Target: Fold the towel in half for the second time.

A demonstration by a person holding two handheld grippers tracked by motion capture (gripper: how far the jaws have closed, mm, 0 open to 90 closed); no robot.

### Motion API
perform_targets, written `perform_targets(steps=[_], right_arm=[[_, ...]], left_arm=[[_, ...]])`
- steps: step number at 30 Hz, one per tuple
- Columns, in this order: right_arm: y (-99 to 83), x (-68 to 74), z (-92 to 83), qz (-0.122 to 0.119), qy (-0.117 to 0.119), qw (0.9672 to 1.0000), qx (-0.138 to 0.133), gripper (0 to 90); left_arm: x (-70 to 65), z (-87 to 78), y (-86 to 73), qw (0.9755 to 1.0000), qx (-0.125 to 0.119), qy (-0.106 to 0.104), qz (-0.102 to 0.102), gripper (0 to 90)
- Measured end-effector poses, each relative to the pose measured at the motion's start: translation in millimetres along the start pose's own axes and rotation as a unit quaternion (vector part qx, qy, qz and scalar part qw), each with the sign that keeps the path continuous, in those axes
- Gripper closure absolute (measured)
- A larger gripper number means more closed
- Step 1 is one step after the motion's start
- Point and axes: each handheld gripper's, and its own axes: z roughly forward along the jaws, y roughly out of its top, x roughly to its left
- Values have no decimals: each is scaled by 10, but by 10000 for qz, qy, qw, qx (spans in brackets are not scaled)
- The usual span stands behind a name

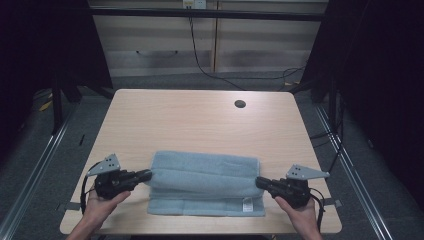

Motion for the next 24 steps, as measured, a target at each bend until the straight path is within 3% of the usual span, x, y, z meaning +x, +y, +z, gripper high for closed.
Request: perform_targets(steps=[3, 5, 6, 8, 12, 17, 22, 24], right_arm=[[-128, 9, -2, 74, 86, 9999, 125, 826], [-157, 24, -6, 52, 59, 9999, 99, 795], [-158, 33, -21, 83, 91, 9999, 78, 762], [-136, 37, -78, 139, 83, 9998, -118, 710], [-81, 46, -170, 138, -113, 9995, -246, 643], [-138, -43, -178, 318, -457, 9980, -304, 549], [-220, -192, -190, 387, -998, 9939, -250, 499], [-254, -260, -218, 447, -1220, 9910, -306, 477]], left_arm=[[-65, -9, -135, 9996, 275, -85, 0, 810], [-78, -35, -190, 9994, 318, -125, -19, 765], [-78, -60, -208, 9995, 276, -97, -80, 735], [-64, -112, -213, 9994, 112, -262, -199, 683], [-20, -188, -141, 9996, -94, -123, -227, 552], [196, -153, -137, 9985, -34, 339, -435, 453], [385, -107, -209, 9945, 143, 798, -667, 367], [429, -100, -244, 9922, 329, 1013, -649, 338]])
